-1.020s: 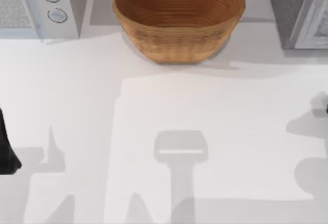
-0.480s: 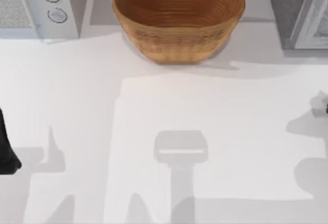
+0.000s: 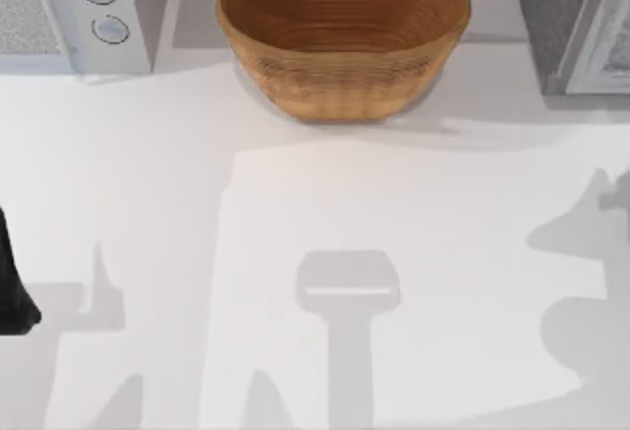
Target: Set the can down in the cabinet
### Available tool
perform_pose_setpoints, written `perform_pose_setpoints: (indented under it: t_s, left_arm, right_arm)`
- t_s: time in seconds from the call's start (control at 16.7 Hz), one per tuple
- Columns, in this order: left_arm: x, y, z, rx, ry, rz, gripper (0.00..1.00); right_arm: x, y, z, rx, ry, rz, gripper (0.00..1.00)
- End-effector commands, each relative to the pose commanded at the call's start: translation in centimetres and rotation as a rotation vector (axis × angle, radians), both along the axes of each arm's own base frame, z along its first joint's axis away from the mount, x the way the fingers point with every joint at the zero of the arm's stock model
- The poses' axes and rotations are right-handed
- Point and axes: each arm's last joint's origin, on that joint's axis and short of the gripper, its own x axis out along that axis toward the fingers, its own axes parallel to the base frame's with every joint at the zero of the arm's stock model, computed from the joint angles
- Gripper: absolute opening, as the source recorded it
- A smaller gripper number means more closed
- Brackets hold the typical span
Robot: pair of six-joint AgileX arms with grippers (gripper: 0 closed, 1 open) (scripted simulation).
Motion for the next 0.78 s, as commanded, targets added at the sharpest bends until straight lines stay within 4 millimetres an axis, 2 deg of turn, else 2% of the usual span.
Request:
perform_pose_setpoints:
  t_s: [0.24,0.54,0.66,0.78]
  left_arm:
    - [0.0,0.0,0.0,0.000,0.000,0.000,1.00]
    - [0.0,0.0,0.0,0.000,0.000,0.000,1.00]
    - [0.0,0.0,0.0,0.000,0.000,0.000,1.00]
    - [0.0,0.0,0.0,0.000,0.000,0.000,1.00]
  right_arm:
    - [0.5,0.0,4.3,0.003,0.017,0.003,0.00]
    - [-0.3,0.1,10.2,0.003,0.015,0.005,0.00]
    - [-0.7,0.2,11.6,0.001,0.005,0.005,0.00]
    - [-0.8,0.3,12.1,0.000,0.002,0.005,0.00]
